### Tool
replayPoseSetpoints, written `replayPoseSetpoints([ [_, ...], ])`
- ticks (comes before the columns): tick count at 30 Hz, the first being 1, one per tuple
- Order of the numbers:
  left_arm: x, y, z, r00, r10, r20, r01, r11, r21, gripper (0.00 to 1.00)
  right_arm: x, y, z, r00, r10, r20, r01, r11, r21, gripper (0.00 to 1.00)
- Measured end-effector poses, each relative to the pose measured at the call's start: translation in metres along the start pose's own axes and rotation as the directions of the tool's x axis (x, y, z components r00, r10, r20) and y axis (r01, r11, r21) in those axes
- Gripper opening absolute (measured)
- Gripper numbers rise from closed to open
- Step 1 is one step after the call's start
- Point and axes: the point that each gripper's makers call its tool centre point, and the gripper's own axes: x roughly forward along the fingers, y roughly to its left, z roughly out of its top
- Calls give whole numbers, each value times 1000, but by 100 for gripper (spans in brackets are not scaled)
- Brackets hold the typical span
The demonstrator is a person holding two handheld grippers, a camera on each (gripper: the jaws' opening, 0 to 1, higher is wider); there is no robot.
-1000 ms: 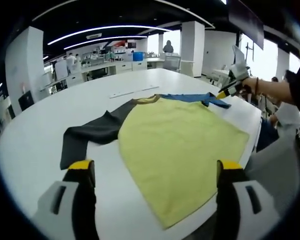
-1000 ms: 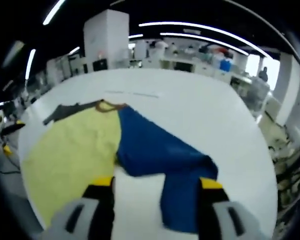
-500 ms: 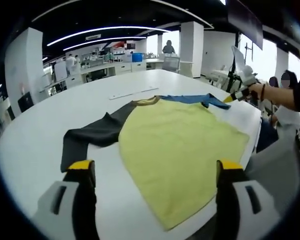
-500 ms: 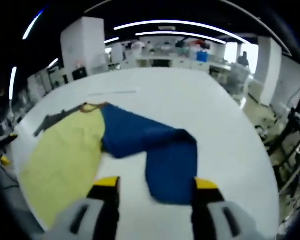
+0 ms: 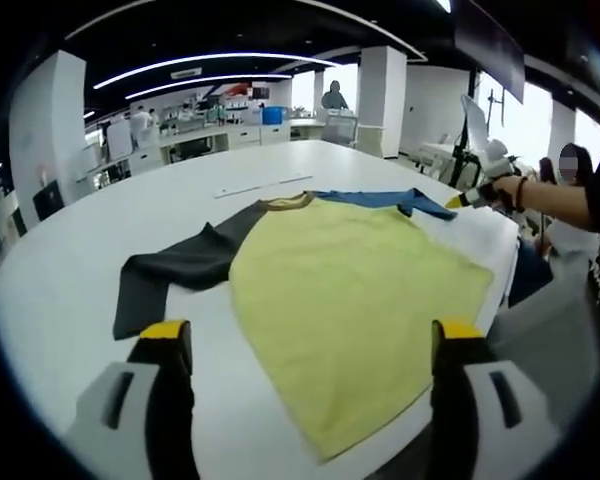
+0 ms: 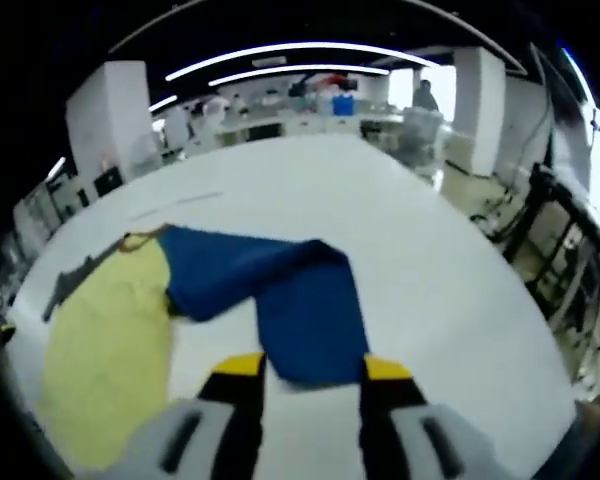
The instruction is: Fold the garment on the visible template until the final outline fits inside the template.
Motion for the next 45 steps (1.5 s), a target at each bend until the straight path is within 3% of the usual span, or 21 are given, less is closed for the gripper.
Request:
replayPoseSetpoints([
  [7,-1,2,-3,1000,9,-19,-9,1000,6,96,6,24,-10,1000,7,-8,-8,999,-36,26],
  [12,-2,0,-4,1000,13,-27,-13,1000,6,95,15,21,-12,1000,-11,-8,10,998,-69,19],
  [18,-3,2,-8,999,23,-36,-23,1000,1,94,16,20,-10,1000,-10,4,10,996,-91,2],
  [22,-3,2,-9,999,24,-41,-24,1000,0,94,15,19,-12,1000,6,-12,-8,993,-117,0],
  [30,-3,0,-9,999,25,-44,-24,1000,3,94,1,-1,-9,1000,-13,-24,8,978,-210,0],
  [39,-2,-1,-7,999,16,-38,-16,1000,5,94,-6,-42,-5,999,-38,-35,28,967,-254,0],
  [45,2,-7,-7,999,4,-45,-3,1000,9,94,-12,-47,-11,998,-10,-63,-11,944,-330,0],
])
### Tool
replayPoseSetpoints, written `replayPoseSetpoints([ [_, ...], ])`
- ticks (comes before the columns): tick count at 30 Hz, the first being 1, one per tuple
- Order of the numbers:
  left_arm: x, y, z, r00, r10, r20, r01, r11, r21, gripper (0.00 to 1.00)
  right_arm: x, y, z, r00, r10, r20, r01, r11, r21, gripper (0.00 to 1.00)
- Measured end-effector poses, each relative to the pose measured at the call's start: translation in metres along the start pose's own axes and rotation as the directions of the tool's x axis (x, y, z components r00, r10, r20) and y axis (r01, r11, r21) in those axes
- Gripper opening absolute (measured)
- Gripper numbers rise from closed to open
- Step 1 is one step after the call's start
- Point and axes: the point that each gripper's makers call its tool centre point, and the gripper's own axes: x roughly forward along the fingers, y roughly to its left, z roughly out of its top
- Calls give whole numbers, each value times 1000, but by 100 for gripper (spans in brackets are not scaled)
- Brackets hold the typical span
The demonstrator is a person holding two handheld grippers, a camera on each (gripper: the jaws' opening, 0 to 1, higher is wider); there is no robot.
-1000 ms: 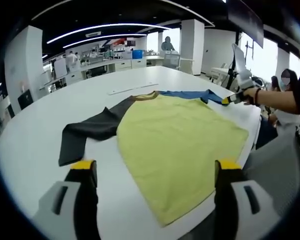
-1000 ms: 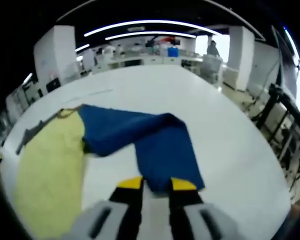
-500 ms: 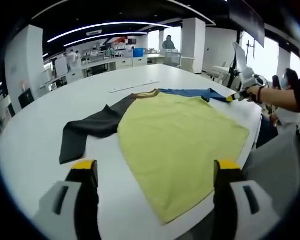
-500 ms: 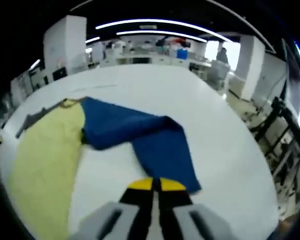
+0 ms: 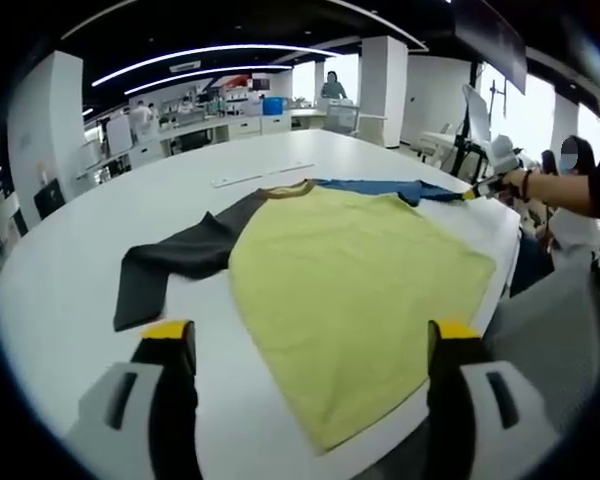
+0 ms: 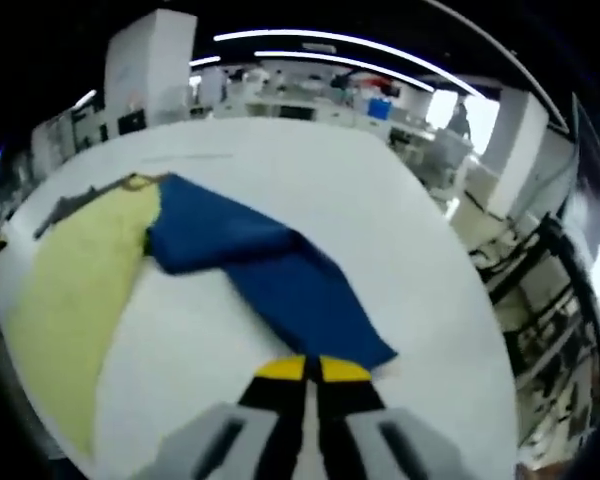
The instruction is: Fold the garment on the visible template until the final outline fits inside the template.
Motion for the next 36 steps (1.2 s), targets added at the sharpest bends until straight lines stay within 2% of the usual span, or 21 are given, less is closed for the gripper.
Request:
replayPoseSetpoints([
  [7,2,1,5,1000,-10,10,10,1000,11,94,4,-18,-3,1000,13,-11,-13,999,-45,0],
  [11,2,-1,4,1000,-11,4,11,1000,15,94,12,-26,-6,999,34,-15,-35,996,-79,0],
  [13,2,-2,3,1000,-15,-3,15,1000,18,94,13,-31,-6,999,27,-33,-31,992,-125,0],
  [17,2,3,-1,1000,-17,-3,17,1000,15,94,14,-40,-8,999,20,-36,-25,991,-131,0],
  [21,2,14,-5,1000,-12,-3,12,1000,12,94,14,-53,-9,999,1,-36,-4,994,-106,0],
  [25,2,13,-4,1000,-11,-1,11,1000,12,94,13,-60,-11,999,-8,-33,6,998,-65,0],
  [29,2,18,-8,1000,-15,-7,16,1000,19,94,11,-68,-11,998,-17,-55,15,999,-37,0],
  [31,1,13,-6,1000,-15,-12,15,1000,25,94,7,-70,-10,999,-11,-44,11,1000,7,0],
  [34,1,16,-6,1000,-9,-11,9,1000,23,94,5,-75,-5,1000,-7,-5,8,994,108,7],
  [36,1,18,-6,1000,-6,-9,6,1000,19,94,4,-76,-3,1000,-15,-1,15,986,168,16],
])
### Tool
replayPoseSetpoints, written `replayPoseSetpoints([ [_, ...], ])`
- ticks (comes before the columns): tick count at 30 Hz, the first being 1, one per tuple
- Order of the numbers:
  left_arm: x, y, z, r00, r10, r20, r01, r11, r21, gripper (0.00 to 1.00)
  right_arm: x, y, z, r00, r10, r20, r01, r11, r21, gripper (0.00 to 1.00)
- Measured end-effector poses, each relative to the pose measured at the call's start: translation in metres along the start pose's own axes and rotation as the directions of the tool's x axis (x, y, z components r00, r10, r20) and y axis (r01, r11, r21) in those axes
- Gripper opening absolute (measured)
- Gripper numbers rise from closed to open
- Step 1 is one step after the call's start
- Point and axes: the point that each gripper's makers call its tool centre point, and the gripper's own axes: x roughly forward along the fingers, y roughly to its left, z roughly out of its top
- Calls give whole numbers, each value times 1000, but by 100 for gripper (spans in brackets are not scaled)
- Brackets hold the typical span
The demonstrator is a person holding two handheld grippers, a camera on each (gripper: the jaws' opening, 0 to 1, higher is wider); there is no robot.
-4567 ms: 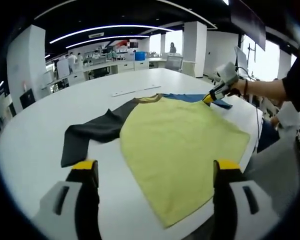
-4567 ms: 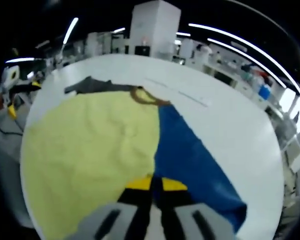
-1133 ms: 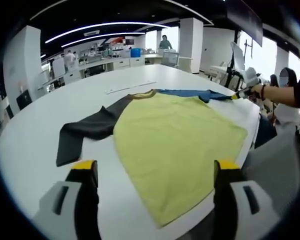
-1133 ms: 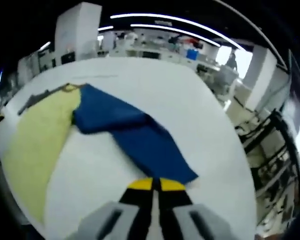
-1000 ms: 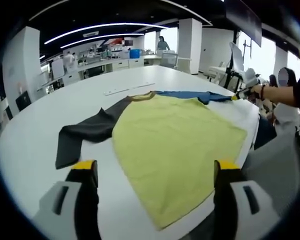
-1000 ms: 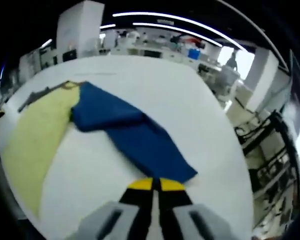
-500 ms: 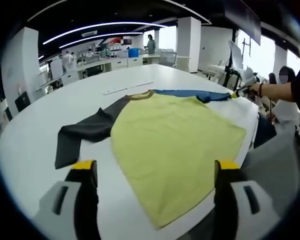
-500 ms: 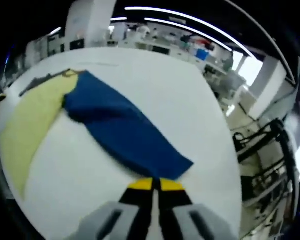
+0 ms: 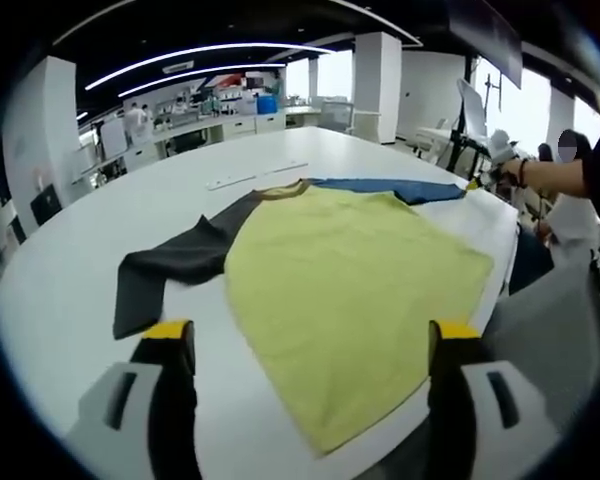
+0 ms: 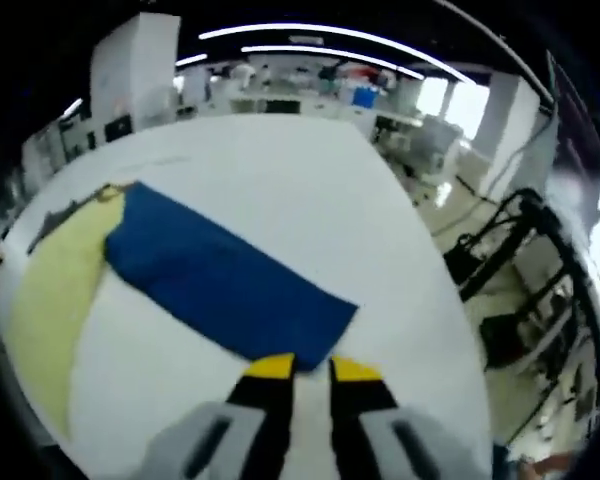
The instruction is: Fold the garment on the visible template until the final outline fits inside the template.
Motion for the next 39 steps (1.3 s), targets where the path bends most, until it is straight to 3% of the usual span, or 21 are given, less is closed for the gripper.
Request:
replayPoseSetpoints([
  [2,0,-3,2,1000,0,0,0,1000,3,94,-2,5,0,1000,-11,1,11,999,50,28],
  [4,1,0,1,1000,-2,1,2,1000,5,94,-1,7,1,1000,-27,12,26,996,87,33],
  [11,-2,-3,1,1000,-2,2,2,1000,11,94,18,3,-6,997,-68,-24,71,979,191,32],
  [14,-5,-3,0,1000,7,-6,-7,1000,17,94,22,7,-11,996,-78,-49,85,979,186,32],
  [18,-9,0,0,1000,21,-5,-21,1000,10,94,22,12,-18,993,-89,-79,104,974,199,26],
  [19,-10,0,0,1000,24,-5,-23,1000,9,94,22,9,-14,993,-107,-54,116,970,214,25],
  [21,-11,1,-1,1000,29,-6,-29,1000,7,94,19,8,-16,992,-112,-64,123,966,228,22],
  [24,-12,0,-3,999,32,-11,-32,999,13,94,22,4,-16,992,-113,-55,122,969,216,12],
  [26,-11,-2,-4,999,34,-18,-33,999,17,94,11,16,-19,993,-106,-52,114,970,216,7],
  [28,-11,-4,-5,999,33,-22,-33,999,15,94,20,7,-17,994,-95,-48,104,969,224,6],
  [30,-10,-6,-4,999,32,-21,-31,999,13,94,12,16,-17,996,-82,-43,90,969,228,3],
  [34,-9,-9,0,999,30,-16,-29,999,15,94,30,-1,-14,997,-56,-45,64,972,225,0],
  [36,-9,-10,1,999,28,-15,-28,999,16,94,22,9,-14,998,-48,-51,59,973,222,0],
  [39,-10,-11,2,999,29,-16,-28,999,18,94,23,7,-12,998,-40,-57,52,972,230,0],
])
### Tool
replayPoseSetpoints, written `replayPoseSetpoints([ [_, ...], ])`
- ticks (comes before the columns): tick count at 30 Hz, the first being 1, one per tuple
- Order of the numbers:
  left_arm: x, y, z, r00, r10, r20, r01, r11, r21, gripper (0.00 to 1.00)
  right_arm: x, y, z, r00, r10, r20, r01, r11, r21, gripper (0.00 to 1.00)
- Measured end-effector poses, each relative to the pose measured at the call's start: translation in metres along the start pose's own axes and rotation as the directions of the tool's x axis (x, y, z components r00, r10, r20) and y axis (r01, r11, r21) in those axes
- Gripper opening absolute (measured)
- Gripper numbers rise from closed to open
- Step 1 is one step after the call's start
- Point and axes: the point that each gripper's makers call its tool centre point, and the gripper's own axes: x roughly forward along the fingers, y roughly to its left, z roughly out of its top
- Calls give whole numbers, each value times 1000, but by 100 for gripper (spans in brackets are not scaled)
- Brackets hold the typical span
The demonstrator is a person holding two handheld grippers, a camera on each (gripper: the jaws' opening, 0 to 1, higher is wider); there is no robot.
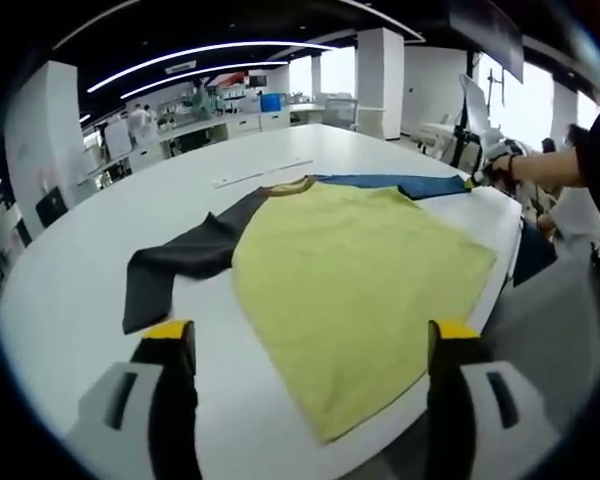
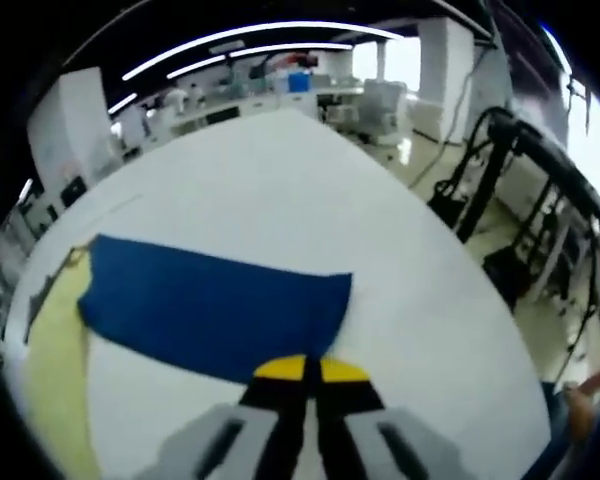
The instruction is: Fold the garment on the visible template until the final outline fits inside the template.
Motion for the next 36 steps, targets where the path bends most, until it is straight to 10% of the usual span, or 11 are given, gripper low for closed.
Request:
replayPoseSetpoints([
  [36,-9,5,-10,1000,14,-2,-14,999,-46,99,-22,65,60,989,131,70,-125,989,-79,0],
])
